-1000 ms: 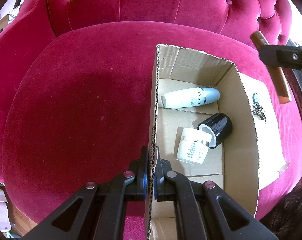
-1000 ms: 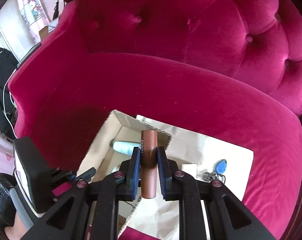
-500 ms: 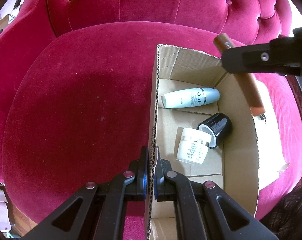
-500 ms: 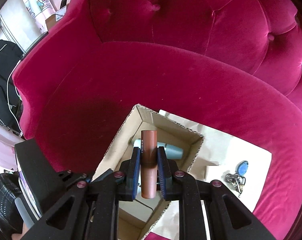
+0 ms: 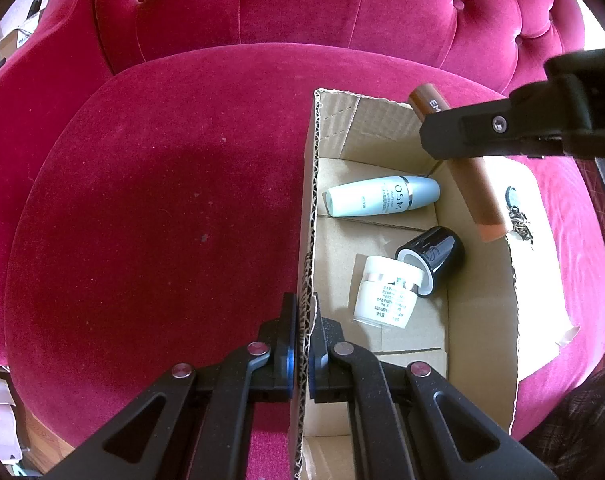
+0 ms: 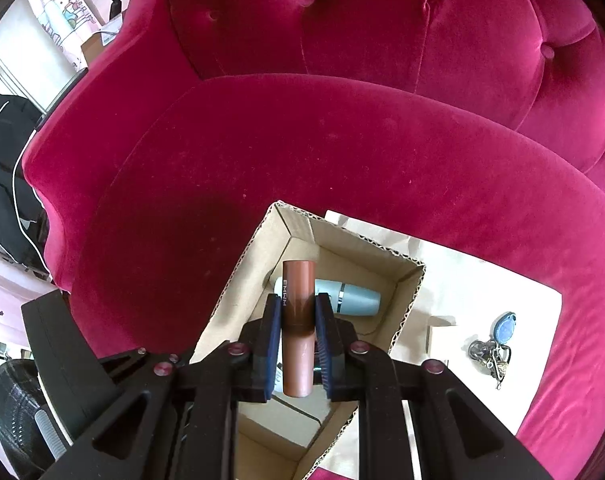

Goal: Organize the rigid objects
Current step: 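Carry the brown tube into the box and open the right gripper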

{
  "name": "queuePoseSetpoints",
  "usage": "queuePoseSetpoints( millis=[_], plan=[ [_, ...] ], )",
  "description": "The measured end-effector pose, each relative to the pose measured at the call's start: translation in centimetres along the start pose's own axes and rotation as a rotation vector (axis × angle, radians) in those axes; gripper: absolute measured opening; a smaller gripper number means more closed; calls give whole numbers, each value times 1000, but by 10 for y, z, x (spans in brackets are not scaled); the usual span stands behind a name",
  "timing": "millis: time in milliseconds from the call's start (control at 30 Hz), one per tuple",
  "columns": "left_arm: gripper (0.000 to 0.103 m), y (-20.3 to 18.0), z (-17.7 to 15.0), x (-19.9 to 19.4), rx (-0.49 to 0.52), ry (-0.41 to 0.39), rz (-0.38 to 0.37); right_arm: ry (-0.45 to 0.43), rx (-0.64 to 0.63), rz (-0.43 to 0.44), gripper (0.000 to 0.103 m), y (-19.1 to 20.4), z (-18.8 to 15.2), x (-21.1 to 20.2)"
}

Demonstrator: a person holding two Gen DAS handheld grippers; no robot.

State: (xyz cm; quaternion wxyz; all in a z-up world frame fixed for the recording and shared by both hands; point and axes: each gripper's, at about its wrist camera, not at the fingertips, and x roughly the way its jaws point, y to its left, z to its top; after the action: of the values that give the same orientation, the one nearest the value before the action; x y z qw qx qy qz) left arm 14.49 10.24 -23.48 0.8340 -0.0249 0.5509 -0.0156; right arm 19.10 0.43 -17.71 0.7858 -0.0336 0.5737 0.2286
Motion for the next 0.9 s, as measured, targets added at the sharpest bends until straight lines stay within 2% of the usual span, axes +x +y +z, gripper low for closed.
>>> queuePoseSetpoints(
  millis=[100,133,167,200,367,433,567,900],
  plan=[
    [4,0,0,0,0,0,0,0,2,13,18,0,1,-1],
    [4,0,0,0,0,0,0,0,6,17,25,-1,2,-1],
    [4,0,0,0,-2,-3,-2,-3,13,14,43,-3,2,-2],
    [4,1,0,0,-7,-2,-5,-11,25,1,47,-7,3,-4],
    [4,3,-2,0,-5,-3,-3,-36,91,-31,93,-24,6,-8],
    [4,3,-2,0,-3,-3,-1,-40,102,-28,100,-29,7,-9],
    [4,2,-2,0,-3,-2,-1,-54,91,-70,103,-30,9,-11],
    [4,2,-1,-1,-3,-3,-1,-64,53,-106,103,-37,8,-29]
  ],
)
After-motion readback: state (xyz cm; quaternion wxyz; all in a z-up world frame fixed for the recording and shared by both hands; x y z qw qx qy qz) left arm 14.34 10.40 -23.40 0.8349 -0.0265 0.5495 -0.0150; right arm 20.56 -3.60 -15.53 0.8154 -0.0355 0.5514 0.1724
